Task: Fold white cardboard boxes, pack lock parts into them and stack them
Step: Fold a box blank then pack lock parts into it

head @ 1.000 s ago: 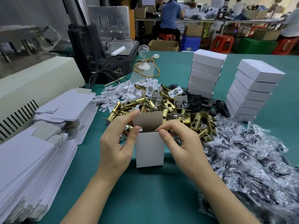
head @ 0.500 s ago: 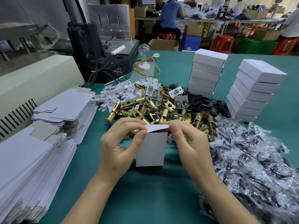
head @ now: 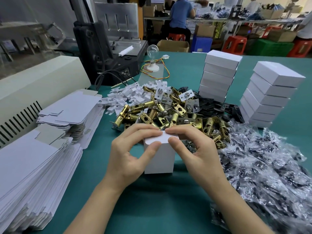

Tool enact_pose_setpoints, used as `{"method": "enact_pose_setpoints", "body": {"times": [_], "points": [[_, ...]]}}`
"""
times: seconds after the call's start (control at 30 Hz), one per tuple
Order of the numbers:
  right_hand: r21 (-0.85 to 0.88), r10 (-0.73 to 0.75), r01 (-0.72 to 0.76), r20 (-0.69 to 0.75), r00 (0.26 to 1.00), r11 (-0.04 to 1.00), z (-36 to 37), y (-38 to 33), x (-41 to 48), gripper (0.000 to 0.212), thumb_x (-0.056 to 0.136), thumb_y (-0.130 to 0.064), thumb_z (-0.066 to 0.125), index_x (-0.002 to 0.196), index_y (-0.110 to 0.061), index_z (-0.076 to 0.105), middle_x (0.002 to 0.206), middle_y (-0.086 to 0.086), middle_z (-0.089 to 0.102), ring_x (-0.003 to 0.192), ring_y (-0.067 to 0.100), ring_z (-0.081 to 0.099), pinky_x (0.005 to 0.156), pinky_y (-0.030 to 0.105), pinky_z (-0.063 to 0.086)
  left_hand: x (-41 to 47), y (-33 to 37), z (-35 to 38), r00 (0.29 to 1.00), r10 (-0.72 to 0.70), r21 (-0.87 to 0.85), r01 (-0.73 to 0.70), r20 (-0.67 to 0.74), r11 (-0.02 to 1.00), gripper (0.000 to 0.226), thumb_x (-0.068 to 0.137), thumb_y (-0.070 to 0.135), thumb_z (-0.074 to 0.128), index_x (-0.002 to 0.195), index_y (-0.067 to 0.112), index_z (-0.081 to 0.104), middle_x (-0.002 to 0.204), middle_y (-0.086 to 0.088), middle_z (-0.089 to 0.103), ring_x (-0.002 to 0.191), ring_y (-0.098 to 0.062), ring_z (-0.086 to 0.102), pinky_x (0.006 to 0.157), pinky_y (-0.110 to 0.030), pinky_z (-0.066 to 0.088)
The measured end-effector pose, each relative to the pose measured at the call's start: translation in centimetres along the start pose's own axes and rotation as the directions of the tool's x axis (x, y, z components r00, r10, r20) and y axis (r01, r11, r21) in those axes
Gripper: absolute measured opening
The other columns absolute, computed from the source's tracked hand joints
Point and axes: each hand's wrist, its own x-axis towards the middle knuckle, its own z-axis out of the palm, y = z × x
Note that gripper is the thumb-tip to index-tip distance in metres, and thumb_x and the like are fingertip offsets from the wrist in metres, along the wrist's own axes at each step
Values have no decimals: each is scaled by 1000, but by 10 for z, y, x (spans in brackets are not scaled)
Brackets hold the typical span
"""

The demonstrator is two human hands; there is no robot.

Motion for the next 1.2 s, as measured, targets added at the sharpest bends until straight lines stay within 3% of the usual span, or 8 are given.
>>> {"method": "enact_pose_setpoints", "body": {"times": [0.17,0.3,0.53,0.7,0.93,1.07,1.2], "points": [[11,21,-21,-20,1000,1000,3,-3,0,21,96,-38,63,110,-26,74,106,-17,72,104,11,67,85,15,49,-1,1,-1,996,-90,-97,90,11,991,22,95,26,67,109,12,78,112,2,74,110,-24,71,84,-29,57],[2,0,0,-32,1000,1000,5,-3,-1,13,97,-28,68,108,-24,74,102,-17,71,99,12,68,81,14,49,-1,-1,-1,989,-145,-122,148,37,981,20,97,26,65,110,17,76,108,4,74,103,-27,71,76,-39,58],[-9,-60,59,-36,998,998,5,-4,-1,15,98,-18,68,110,-20,76,105,-15,73,107,13,68,88,21,51,0,-5,0,987,-137,-226,152,78,962,24,101,21,57,111,24,78,113,4,74,113,-28,69,91,-37,57],[-6,-61,61,-17,998,998,3,1,0,21,98,-11,67,115,-18,77,115,-15,74,116,7,66,96,18,49,2,-7,-3,988,-123,-169,138,97,976,23,102,24,57,115,26,76,115,6,74,113,-24,70,87,-24,54],[-22,-74,74,-28,997,997,4,5,1,24,98,-12,68,118,-21,78,119,-12,73,120,7,66,102,24,51,3,-8,-6,989,-111,-138,124,98,983,23,102,24,57,114,24,77,116,8,73,115,-22,69,90,-23,52],[-116,-119,114,-40,992,987,5,6,2,25,98,-23,64,119,-19,78,122,-9,73,120,4,65,102,31,53,4,-9,-7,998,-44,-33,45,42,998,18,100,24,64,112,23,78,113,6,74,111,-19,70,89,-23,54],[-198,-150,144,-16,989,970,1,8,1,27,98,-29,65,121,-21,77,125,-6,72,121,7,64,101,36,54,3,-8,-6,1000,-12,-34,13,6,999,16,97,23,69,111,23,77,112,6,75,109,-17,72,89,-22,55]]}}
